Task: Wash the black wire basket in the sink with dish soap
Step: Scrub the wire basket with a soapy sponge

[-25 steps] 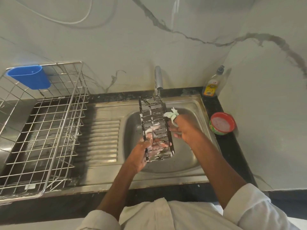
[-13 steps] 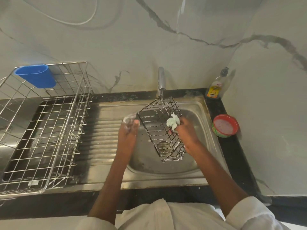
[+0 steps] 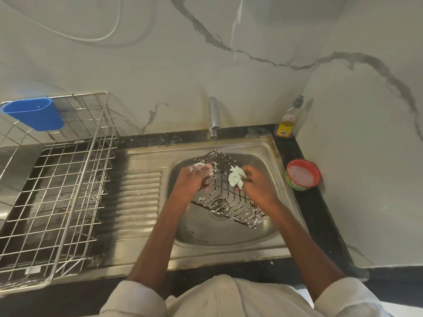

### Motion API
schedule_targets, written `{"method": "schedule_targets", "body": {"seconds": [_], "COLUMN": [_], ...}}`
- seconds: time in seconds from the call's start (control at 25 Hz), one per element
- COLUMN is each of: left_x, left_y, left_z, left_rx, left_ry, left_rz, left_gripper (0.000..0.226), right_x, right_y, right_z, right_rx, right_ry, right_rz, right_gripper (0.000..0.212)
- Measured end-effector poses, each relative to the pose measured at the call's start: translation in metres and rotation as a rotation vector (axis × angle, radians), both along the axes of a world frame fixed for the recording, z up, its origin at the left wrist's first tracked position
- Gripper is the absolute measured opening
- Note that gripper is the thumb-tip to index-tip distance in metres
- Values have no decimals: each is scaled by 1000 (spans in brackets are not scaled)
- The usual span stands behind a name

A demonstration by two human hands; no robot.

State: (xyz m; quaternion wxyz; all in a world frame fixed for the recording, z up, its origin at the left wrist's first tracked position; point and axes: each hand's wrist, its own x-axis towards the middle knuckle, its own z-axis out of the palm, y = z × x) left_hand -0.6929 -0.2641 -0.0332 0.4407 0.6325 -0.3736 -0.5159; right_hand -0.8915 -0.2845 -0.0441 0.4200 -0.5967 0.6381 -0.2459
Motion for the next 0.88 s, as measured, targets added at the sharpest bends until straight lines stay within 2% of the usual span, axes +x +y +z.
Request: {"method": "schedule_targets", "body": {"seconds": [0.12,0.2,0.28,0.32,0.52,0.6,0.72,0.8,0.88], "left_x": [-12,-14,-14,-14,-10,-11,-17,-17,-14], "left_y": [2,3,3,3,7,8,6,6,7], "left_z": [-8,-9,-4,-1,3,2,-1,-3,-4], "left_rx": [61,69,45,33,11,16,14,22,43], "left_ry": [-35,8,92,121,195,212,213,217,263], "left_rz": [103,159,250,294,359,365,366,387,406], "left_gripper": [28,27,27,28,28,29,23,17,32], "right_x": [7,23,38,39,-7,5,52,63,45], "right_y": [6,12,23,25,1,5,27,30,18], "right_z": [20,34,39,37,16,16,25,32,29], "right_rx": [-236,-385,-350,-308,-186,-278,-502,-479,-355], "right_ry": [262,192,-4,-27,418,353,166,27,-38], "right_rz": [-94,-23,89,103,-156,-163,12,75,-31], "right_gripper": [18,19,19,21,30,31,28,24,21]}}
